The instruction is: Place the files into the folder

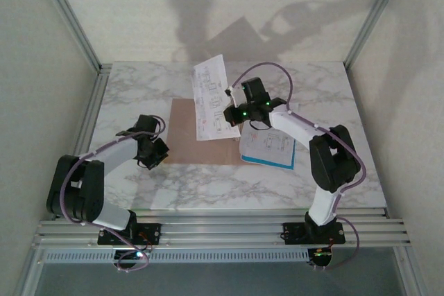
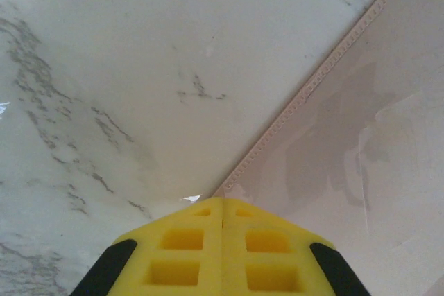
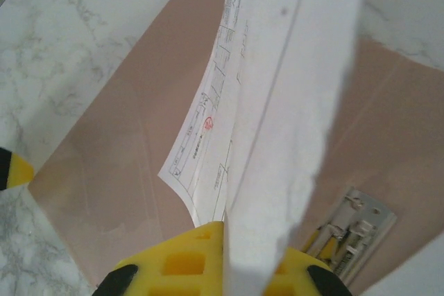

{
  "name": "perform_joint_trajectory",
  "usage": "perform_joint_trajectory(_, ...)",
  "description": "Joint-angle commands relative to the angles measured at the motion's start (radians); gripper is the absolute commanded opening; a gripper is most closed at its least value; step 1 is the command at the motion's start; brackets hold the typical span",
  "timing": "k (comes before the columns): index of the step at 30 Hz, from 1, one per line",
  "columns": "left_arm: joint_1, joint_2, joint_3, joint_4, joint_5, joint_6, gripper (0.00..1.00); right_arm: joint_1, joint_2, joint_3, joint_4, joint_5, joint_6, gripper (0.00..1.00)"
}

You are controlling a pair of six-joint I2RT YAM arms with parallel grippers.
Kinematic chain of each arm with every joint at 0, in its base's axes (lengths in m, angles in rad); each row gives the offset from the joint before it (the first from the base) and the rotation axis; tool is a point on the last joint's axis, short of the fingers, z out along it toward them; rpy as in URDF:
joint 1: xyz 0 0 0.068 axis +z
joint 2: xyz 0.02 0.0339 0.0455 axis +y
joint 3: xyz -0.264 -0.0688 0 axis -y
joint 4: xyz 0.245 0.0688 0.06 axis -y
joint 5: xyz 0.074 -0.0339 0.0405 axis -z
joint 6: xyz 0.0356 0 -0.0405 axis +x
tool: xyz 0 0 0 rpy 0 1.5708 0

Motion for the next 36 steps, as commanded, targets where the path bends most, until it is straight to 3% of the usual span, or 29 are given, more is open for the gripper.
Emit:
perform_joint_trajectory(1,0.008,-0.027,-0.020,0.000,0.009,-0.016,0.00,0.009,0.012,0.021,0.007,-0.027,-0.031,0.00)
perform_joint_trajectory(13,0.014,-0.028,-0.019,-0.002,-0.007,-0.013,0.00,-0.023,0.021,-0.044,0.025,-0.203,0.007,0.00)
perform_joint_trajectory(20,0.066,-0.033,-0.003,-0.004,0.009,0.004,0.02,-0.052,0.016,-0.098,0.038,-0.255,0.026,0.00)
perform_joint_trajectory(26,0.105,-0.021,-0.006,0.043,0.075,-0.006,0.06,-0.070,0.014,-0.178,0.113,-0.293,0.086,0.00)
perform_joint_trajectory(36,0.106,0.030,-0.021,0.130,0.152,-0.026,0.02,-0.070,0.047,-0.264,0.264,-0.343,0.212,0.00)
